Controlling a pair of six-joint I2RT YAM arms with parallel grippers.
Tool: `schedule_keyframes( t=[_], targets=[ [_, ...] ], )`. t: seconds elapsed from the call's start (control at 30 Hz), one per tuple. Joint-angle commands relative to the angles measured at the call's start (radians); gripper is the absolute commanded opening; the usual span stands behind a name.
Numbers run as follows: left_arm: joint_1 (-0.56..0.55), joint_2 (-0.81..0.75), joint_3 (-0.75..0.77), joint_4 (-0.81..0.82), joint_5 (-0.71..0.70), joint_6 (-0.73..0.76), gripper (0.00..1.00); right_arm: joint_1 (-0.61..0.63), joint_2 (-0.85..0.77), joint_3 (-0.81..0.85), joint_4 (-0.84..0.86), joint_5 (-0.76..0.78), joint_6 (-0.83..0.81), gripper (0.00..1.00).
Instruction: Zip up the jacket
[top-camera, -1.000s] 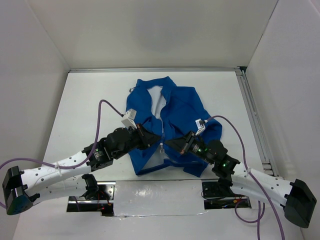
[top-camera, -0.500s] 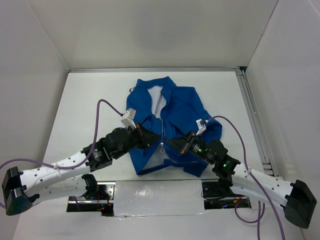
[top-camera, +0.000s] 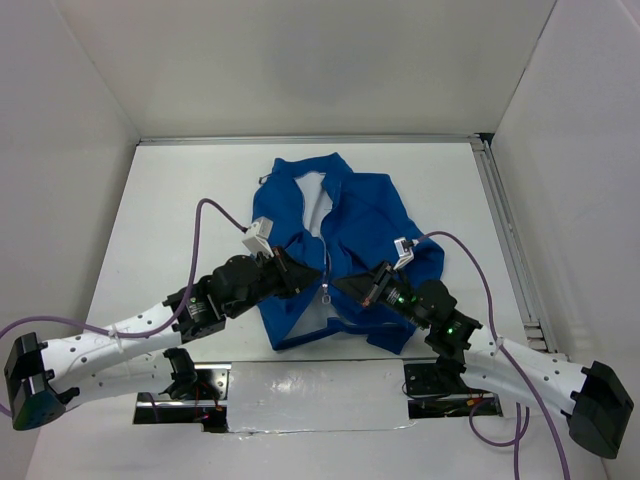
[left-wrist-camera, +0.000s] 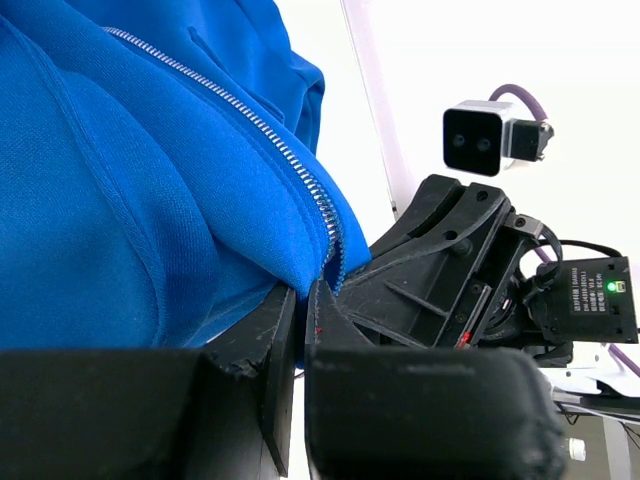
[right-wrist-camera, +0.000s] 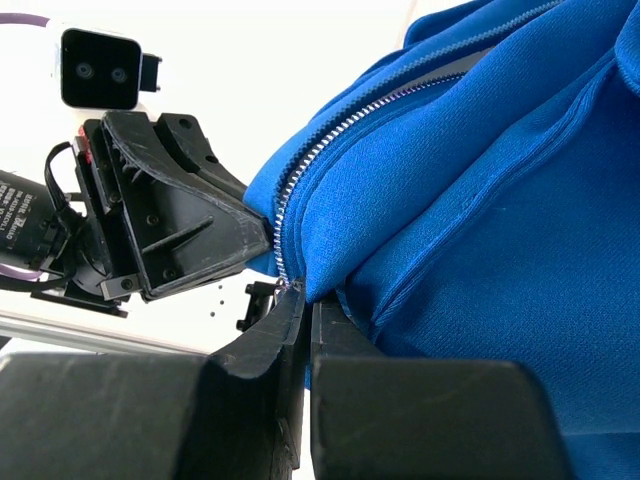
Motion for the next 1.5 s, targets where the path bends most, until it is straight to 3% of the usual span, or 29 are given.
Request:
schedule_keyframes(
  t=[0.0, 0.2, 0.97, 1.47],
  targets=[
    [-0.01, -0.001, 0.031, 0.066, 0.003, 0.014, 0.0, -0.011, -0.004, 0.017, 0.051, 0.007, -0.003, 0.0],
    [-0.008, 0.005, 0.022, 0.071, -0.006, 0.016, 0.0, -0.017, 0.015, -0.002, 0.112, -0.002, 0.028, 0.0],
    [-0.01, -0.032, -0.009, 0.081, -0.02, 0.03, 0.0, -0.023, -0.01, 0.019, 0.034, 0.026, 0.052, 0.0],
    [-0.01, -0.023, 0.002, 0.075, -0.011, 0.028, 0.0, -0.024, 0.05, 0.044, 0.089, -0.028, 0.058, 0.0]
  ],
)
